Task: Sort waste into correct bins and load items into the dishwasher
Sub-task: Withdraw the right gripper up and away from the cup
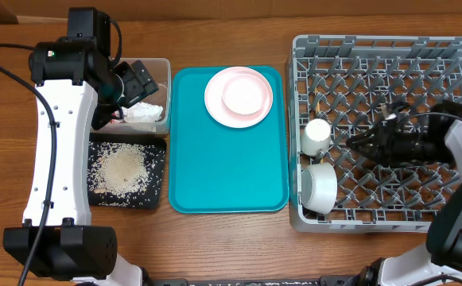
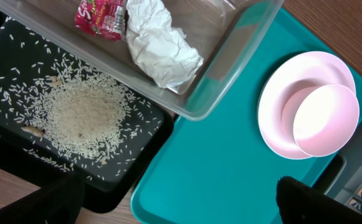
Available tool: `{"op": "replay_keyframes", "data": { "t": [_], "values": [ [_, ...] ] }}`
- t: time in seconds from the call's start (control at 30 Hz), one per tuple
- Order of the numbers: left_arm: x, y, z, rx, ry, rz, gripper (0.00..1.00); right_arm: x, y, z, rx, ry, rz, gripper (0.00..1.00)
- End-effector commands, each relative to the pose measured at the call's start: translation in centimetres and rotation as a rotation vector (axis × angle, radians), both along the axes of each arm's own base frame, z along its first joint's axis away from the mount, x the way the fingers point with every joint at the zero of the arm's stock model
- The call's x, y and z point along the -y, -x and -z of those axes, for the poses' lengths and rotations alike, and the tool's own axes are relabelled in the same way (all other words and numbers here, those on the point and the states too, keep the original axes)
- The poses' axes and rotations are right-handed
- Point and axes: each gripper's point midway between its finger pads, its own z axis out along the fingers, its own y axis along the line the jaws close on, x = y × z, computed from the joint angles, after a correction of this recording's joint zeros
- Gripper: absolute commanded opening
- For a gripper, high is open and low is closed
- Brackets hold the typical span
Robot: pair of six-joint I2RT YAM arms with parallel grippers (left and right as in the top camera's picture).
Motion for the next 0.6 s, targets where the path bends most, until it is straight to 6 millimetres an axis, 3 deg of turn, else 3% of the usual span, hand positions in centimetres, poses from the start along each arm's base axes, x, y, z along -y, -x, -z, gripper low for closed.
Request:
{"op": "replay_keyframes", "data": {
  "t": [0.0, 0.17, 0.27, 0.4, 0.57],
  "values": [
    [0.2, -0.1, -0.7, 0.022, 0.001, 0.005, 1.0, 0.7, -1.2, -3.5, 0.076, 0.087, 0.036, 0.29],
    [0.3, -0.1, -0.7, 0.022, 0.001, 0.005, 1.0, 1.5, -2.7, -6.1, 0.112, 0.322, 0.087, 0.29],
    [0.2, -0.1, -0.7, 0.022, 0.001, 0.005, 1.0, 0.3, -3.6, -7.8, 0.169, 0.438, 0.086, 0.29],
    [0.2, -0.1, -0.7, 0.022, 0.001, 0.005, 1.0, -3.3, -4.9, -8.4, 0.25, 0.579, 0.04, 0.29],
    [0.2, -0.1, -0.7, 0.022, 0.001, 0.005, 1.0, -9.8, -6.6, -8.4, 0.41, 0.736, -0.045, 0.33]
  ]
}}
